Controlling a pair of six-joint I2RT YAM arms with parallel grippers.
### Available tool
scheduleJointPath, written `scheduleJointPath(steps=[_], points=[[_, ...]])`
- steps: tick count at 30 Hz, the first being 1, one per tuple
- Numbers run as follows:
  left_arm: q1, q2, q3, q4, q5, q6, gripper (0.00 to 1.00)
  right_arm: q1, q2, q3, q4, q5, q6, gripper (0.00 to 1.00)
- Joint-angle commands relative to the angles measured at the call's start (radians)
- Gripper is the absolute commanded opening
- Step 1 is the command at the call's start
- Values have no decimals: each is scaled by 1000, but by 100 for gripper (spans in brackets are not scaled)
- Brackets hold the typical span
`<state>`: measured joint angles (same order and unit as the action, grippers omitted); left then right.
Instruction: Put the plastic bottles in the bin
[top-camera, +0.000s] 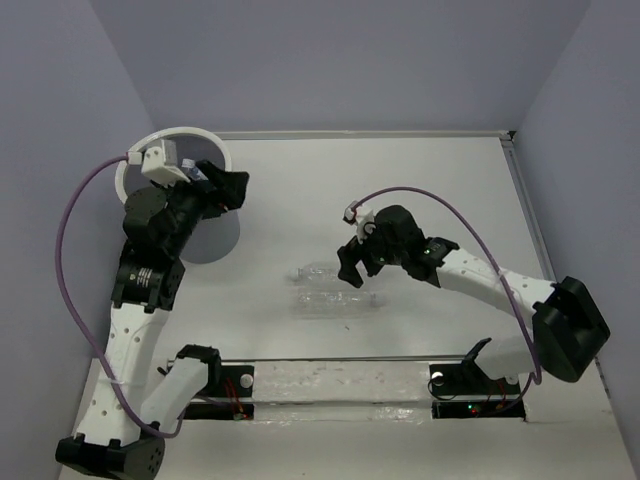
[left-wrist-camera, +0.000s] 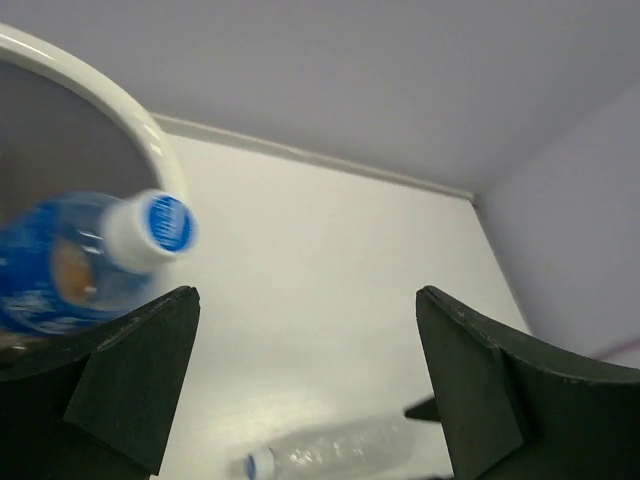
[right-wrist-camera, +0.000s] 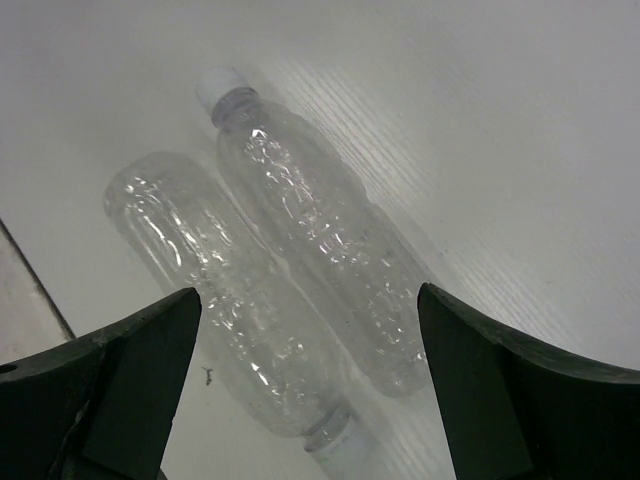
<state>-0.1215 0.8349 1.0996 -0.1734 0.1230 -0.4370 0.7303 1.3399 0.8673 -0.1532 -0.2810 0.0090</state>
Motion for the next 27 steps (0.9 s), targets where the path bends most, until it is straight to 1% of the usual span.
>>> scheduleJointPath(steps=[1,3,4,5,7,11,15,19,20,23,25,26,27], points=[[-203,-61,-143,-8,218,-88,99,14,85,84,-103,81,-112,95],[-263,-85,-191,-14,192,-124,99,14,138,125,-120,85,-141,95],[-305,-101,-239,-14,193,-140,99,14,157,142,-141,86,-150,95],[-305,-109,-262,-14,191,-155,99,14,175,156,-150,86,-156,95],[-357,-129,-329,-12,176,-192,99,14,223,190,-157,91,-176,95],[-398,-172,-409,-12,145,-236,99,14,300,229,-169,75,-208,95],[-418,-201,-448,-38,130,-233,99,14,378,260,-181,55,-241,94],[-437,-211,-465,-84,98,-198,99,14,444,291,-183,43,-265,88],[-447,-211,-465,-100,93,-183,99,14,459,303,-180,46,-267,83],[-472,-201,-455,-117,75,-167,99,14,461,318,-172,65,-267,73],[-492,-183,-443,-117,79,-149,99,14,437,318,-155,78,-259,63],[-506,-157,-425,-117,76,-140,99,14,424,317,-138,88,-256,56],[-538,-143,-416,-117,57,-132,99,14,412,315,-134,104,-247,55]])
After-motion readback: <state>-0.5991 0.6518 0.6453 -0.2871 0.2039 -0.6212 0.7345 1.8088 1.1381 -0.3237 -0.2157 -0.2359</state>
